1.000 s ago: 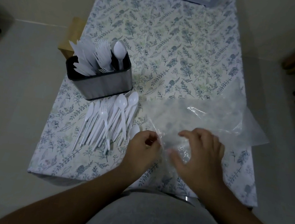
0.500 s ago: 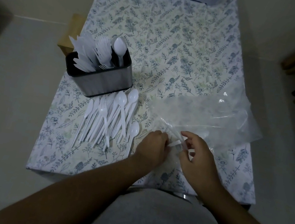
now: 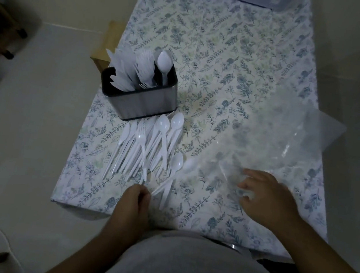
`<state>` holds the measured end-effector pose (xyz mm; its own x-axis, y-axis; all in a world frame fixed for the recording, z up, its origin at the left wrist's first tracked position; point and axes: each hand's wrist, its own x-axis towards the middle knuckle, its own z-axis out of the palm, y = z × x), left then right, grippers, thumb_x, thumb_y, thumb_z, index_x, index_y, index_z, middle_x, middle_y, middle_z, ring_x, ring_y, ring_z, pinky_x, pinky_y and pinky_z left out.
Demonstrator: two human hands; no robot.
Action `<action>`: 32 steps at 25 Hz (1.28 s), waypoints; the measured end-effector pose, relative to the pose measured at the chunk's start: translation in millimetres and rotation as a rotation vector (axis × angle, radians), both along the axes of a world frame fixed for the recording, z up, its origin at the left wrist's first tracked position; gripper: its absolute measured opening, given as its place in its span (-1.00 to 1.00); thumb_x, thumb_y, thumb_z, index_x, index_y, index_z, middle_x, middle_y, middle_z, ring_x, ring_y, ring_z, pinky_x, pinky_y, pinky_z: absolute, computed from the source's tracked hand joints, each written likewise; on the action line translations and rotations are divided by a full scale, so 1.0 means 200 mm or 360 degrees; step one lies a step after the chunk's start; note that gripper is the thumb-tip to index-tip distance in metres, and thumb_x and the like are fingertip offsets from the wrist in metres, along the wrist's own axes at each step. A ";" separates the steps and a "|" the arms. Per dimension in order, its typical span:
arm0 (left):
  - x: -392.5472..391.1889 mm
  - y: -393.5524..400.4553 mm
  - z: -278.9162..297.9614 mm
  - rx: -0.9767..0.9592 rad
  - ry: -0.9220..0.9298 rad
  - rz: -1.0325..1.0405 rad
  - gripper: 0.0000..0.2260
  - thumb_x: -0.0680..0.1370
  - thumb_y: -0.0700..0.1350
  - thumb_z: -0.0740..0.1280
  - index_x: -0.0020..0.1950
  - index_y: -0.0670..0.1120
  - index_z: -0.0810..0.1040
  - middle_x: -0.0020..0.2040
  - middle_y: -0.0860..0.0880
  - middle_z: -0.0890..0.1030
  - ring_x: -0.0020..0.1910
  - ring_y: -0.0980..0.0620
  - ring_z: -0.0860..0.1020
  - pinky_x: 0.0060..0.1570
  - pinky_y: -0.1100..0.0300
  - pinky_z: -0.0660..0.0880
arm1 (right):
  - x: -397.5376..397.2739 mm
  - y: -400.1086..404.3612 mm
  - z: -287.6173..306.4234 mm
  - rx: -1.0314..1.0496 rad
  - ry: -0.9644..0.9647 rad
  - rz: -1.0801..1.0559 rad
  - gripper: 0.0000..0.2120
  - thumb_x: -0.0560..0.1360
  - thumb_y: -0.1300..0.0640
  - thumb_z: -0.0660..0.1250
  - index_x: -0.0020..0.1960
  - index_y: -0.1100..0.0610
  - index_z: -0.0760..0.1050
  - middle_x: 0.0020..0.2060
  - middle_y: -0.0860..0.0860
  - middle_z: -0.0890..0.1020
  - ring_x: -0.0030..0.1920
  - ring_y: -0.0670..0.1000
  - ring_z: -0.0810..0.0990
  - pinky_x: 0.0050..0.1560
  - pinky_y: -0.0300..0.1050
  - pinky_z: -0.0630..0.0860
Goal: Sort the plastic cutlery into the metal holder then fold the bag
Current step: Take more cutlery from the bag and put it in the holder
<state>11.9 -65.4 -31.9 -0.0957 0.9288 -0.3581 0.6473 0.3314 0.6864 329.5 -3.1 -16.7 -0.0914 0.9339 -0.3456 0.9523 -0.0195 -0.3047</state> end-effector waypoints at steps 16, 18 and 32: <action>0.20 0.15 0.07 -0.0066 -0.0317 0.0061 -0.87 0.66 -0.09 0.23 -0.09 0.07 0.45 -0.21 0.10 0.52 -0.23 0.20 0.50 -0.29 0.40 0.34 | -0.55 0.16 0.10 -0.0475 0.0782 -0.0421 -0.44 0.56 -0.22 0.30 0.49 -0.03 0.40 0.13 -0.01 0.68 0.09 0.03 0.65 0.22 0.03 0.55; 0.12 0.20 0.08 0.0050 -0.0148 0.0103 -0.89 0.64 -0.04 0.25 -0.08 0.06 0.47 -0.24 0.09 0.52 -0.27 0.20 0.49 -0.32 0.39 0.33 | -0.59 0.20 0.09 -0.0556 0.0805 -0.0505 -0.42 0.57 -0.15 0.32 0.54 -0.01 0.33 0.16 0.00 0.64 0.11 0.07 0.64 0.24 0.03 0.53; -0.29 0.58 -0.09 -0.0065 0.0400 0.0325 -0.60 0.50 -0.03 0.45 0.24 -0.17 0.47 0.14 -0.11 0.49 0.16 -0.08 0.48 0.07 0.10 0.50 | -0.67 0.19 0.16 -0.0572 0.1005 -0.0392 -0.81 0.62 0.07 0.31 0.18 -0.12 0.60 0.07 -0.13 0.62 0.02 -0.07 0.63 -0.09 -0.19 0.49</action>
<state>-46.4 49.9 -49.4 -0.3685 0.8667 -0.3363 0.7122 0.4957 0.4970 195.0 34.0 15.0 -0.1762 0.7928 -0.5834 0.5550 -0.4095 -0.7241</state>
